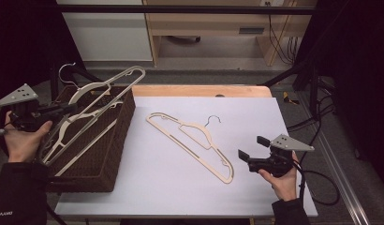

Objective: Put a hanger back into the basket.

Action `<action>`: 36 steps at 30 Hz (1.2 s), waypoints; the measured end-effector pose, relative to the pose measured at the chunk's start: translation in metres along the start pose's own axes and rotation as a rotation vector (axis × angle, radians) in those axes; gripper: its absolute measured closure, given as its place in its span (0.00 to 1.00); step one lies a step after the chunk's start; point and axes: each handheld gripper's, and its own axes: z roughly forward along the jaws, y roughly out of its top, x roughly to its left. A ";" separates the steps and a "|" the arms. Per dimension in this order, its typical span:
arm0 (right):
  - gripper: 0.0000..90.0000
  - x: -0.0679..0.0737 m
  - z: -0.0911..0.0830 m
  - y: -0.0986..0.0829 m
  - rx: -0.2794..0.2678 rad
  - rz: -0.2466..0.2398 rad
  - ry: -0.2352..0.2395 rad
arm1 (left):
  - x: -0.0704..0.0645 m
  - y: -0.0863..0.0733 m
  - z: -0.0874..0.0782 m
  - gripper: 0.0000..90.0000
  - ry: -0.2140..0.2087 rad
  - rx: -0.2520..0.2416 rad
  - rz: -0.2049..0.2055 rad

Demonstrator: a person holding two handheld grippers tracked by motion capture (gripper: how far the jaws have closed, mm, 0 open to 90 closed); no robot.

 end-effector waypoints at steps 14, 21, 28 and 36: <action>0.11 0.000 0.002 -0.001 0.008 0.004 -0.002 | 0.035 -0.035 -0.004 0.96 0.031 0.068 -0.057; 0.11 0.001 0.003 -0.001 0.006 0.004 0.000 | 0.040 -0.058 -0.003 0.96 0.032 0.114 -0.092; 0.11 0.002 0.005 0.000 0.007 -0.002 0.001 | 0.037 -0.073 0.014 0.96 0.024 0.182 -0.129; 0.11 0.002 0.004 0.000 0.004 0.004 0.003 | 0.036 -0.090 0.032 0.95 0.042 0.268 -0.191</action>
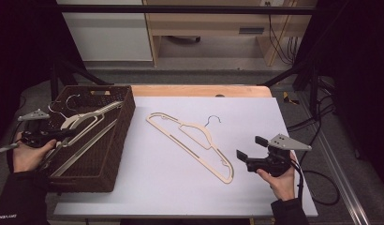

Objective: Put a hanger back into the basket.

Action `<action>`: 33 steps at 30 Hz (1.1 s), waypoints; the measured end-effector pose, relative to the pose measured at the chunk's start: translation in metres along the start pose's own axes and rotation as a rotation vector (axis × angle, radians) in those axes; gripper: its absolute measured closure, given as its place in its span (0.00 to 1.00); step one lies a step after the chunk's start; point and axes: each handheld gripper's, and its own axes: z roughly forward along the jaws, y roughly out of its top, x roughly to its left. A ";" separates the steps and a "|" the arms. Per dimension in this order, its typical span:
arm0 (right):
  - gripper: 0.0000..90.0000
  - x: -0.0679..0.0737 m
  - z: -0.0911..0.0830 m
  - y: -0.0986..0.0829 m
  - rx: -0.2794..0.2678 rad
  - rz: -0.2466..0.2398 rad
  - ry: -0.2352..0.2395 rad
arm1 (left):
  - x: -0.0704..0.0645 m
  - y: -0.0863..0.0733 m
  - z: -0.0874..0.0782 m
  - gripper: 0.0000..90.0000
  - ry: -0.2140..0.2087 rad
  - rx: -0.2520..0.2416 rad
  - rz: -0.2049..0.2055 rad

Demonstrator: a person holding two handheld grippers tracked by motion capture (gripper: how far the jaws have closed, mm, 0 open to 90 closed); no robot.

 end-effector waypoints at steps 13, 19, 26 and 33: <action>0.11 0.003 0.004 0.005 -0.006 0.002 0.001 | -0.002 -0.002 -0.044 0.69 0.162 -0.126 -0.092; 0.12 0.003 0.006 0.010 -0.010 -0.005 0.007 | -0.025 0.004 -0.063 0.50 0.136 -0.253 -0.072; 0.13 0.004 0.014 0.012 -0.003 -0.007 -0.007 | -0.076 0.015 -0.058 0.29 0.026 -0.399 -0.007; 0.16 0.004 0.022 0.009 0.039 -0.012 -0.019 | -0.147 0.027 -0.026 0.12 -0.083 -0.435 0.100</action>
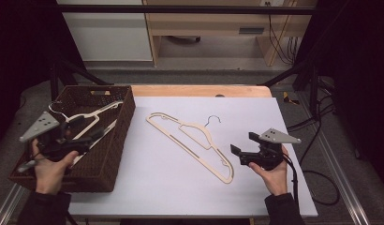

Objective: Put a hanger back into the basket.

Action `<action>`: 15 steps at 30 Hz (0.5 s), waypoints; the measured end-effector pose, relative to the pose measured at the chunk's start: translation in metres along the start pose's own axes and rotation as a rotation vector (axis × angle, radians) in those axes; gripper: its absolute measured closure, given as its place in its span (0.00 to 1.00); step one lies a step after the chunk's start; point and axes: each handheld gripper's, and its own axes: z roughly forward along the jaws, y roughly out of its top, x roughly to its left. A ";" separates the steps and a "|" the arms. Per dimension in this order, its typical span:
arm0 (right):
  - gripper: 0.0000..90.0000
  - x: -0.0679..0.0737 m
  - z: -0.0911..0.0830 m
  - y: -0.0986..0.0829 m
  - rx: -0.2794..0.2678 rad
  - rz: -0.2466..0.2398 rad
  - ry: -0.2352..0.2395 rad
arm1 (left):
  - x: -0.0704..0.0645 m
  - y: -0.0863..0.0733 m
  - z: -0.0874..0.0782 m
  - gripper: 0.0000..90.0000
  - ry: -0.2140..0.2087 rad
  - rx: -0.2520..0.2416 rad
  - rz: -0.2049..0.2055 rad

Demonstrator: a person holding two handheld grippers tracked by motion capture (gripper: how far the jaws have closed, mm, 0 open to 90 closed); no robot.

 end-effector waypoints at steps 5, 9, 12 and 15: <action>0.17 0.000 0.006 -0.002 0.017 0.001 -0.003 | -0.027 -0.003 0.021 0.12 -0.050 0.014 0.024; 0.17 0.000 0.010 -0.005 0.022 0.013 -0.005 | -0.049 -0.010 0.040 0.12 -0.085 0.020 0.037; 0.17 -0.001 0.011 -0.005 0.020 0.013 -0.007 | -0.056 -0.015 0.045 0.12 -0.098 0.032 0.043; 0.19 -0.001 0.017 -0.007 0.045 0.008 -0.006 | -0.068 -0.025 0.055 0.12 -0.119 0.062 0.057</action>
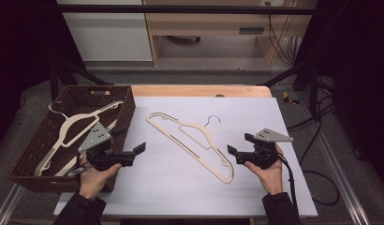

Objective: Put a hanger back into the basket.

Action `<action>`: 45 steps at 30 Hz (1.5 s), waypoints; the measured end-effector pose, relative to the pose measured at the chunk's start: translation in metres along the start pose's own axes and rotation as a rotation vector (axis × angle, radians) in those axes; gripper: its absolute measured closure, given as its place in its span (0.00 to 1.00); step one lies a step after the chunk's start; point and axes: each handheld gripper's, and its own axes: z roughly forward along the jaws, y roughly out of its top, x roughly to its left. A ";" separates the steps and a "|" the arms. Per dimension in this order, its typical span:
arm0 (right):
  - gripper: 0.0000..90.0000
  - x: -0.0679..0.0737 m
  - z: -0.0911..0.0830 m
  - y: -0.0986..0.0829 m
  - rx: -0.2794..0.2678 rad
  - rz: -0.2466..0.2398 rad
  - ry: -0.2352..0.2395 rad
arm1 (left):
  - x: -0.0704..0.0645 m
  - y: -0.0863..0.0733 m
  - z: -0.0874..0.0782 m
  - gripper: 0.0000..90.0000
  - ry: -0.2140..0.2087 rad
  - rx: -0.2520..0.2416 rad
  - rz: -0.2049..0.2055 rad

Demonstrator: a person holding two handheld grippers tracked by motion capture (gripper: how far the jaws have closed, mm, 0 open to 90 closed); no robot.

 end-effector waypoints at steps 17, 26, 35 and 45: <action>0.36 0.008 0.060 -0.020 0.242 -0.089 -0.050 | -0.007 -0.022 0.014 0.11 -0.035 0.050 -0.004; 0.60 0.011 0.095 -0.034 0.376 -0.135 -0.086 | -0.007 -0.024 0.017 0.11 -0.034 0.061 -0.011; 0.77 0.010 0.097 -0.035 0.403 -0.112 -0.065 | -0.007 -0.025 0.019 0.11 -0.037 0.068 -0.011; 0.88 0.005 0.097 -0.034 0.410 -0.080 -0.052 | -0.014 -0.023 0.031 0.11 -0.057 0.098 0.018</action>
